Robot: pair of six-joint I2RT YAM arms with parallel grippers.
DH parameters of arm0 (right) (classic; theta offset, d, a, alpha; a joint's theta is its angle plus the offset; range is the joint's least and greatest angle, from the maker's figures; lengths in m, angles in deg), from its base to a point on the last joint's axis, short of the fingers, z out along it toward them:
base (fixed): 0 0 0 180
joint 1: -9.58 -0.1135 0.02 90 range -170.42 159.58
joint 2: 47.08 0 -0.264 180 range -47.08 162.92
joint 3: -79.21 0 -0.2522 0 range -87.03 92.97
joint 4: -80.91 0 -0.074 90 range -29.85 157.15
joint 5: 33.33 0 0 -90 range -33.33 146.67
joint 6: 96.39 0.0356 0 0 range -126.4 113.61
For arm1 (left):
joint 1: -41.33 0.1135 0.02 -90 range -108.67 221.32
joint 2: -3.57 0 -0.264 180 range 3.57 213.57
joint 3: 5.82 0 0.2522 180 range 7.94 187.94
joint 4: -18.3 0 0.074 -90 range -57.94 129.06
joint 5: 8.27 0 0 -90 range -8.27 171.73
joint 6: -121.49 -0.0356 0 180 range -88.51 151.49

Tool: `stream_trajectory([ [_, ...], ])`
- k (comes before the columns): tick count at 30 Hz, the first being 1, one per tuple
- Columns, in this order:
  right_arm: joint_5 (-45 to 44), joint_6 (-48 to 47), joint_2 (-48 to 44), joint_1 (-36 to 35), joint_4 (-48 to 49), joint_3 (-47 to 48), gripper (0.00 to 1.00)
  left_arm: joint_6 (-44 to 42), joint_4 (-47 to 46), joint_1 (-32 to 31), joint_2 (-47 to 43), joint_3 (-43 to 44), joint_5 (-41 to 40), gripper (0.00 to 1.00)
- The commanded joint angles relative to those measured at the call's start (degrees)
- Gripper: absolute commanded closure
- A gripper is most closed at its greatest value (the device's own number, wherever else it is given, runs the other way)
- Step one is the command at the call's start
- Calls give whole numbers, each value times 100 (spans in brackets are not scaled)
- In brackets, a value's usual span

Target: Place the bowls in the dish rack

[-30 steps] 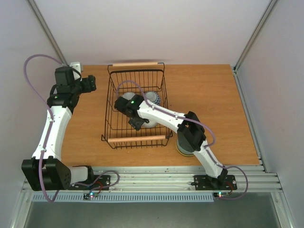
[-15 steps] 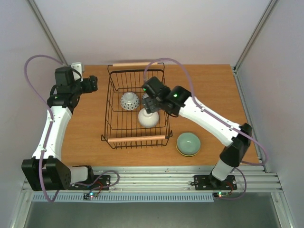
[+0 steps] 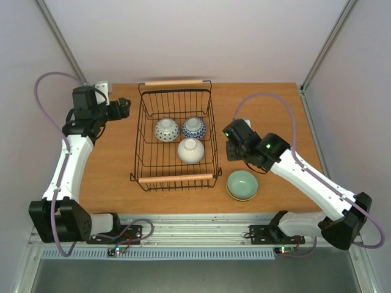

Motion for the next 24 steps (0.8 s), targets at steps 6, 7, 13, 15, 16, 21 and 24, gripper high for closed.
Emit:
stream_trajectory([
  [6,81,1670,-931,5,-1045,-1407,68,141,-253,19,128,-42,244,15],
  [7,64,1802,-1032,1,-1125,-1515,68,141,-254,24,129,-41,236,15],
  [13,-8,2283,-1367,1,-1500,-2027,69,162,-208,24,151,-17,282,15],
  [15,-11,2385,-1412,0,-1591,-2168,70,167,-205,24,169,-16,296,15],
  [16,8,2406,-1443,2,-1598,-2236,70,174,-205,22,173,-15,298,15],
  [21,58,2510,-1502,0,-1514,-2490,70,176,-200,24,194,-15,305,15],
  [24,100,2524,-1456,1,-1422,-2612,71,176,-201,23,196,-15,290,15],
])
